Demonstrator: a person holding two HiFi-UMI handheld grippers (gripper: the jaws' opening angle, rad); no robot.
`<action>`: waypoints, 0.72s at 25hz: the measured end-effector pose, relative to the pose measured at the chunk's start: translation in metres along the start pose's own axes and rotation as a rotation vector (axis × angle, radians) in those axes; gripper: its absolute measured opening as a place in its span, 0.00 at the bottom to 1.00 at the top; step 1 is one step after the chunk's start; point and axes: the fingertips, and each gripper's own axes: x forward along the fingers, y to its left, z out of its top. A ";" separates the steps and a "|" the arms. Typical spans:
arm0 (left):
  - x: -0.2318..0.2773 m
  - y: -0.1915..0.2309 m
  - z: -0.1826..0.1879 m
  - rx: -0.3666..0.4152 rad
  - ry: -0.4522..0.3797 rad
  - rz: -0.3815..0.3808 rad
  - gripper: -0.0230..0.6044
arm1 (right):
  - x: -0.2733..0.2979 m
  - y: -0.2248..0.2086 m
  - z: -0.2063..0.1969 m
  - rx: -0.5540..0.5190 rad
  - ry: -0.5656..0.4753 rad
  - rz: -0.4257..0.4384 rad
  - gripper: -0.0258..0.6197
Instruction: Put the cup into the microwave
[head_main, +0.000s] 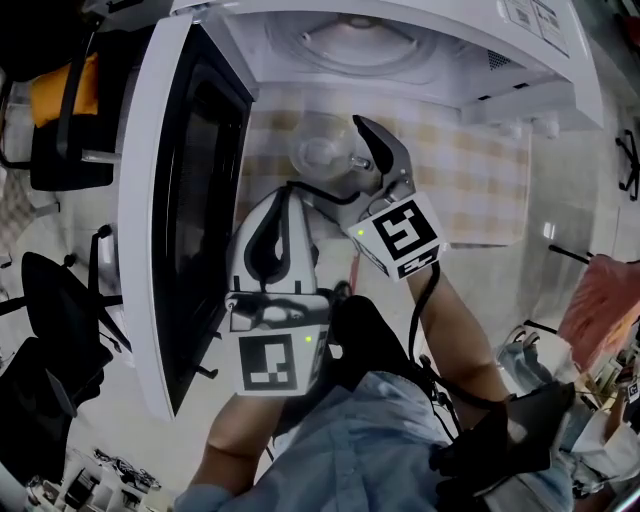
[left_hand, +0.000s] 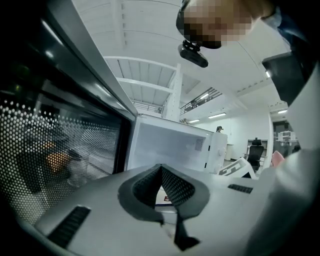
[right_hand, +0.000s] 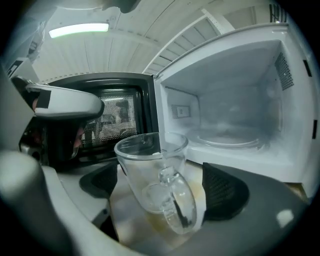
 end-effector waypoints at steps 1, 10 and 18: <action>0.000 0.002 0.000 -0.001 0.003 0.001 0.05 | 0.002 0.000 0.000 -0.004 0.005 0.000 0.81; 0.002 0.009 -0.002 -0.019 0.012 0.002 0.05 | 0.015 0.000 0.001 -0.019 0.029 0.003 0.81; 0.005 0.008 -0.003 -0.025 0.024 -0.009 0.05 | 0.015 -0.002 0.004 -0.028 0.025 -0.002 0.74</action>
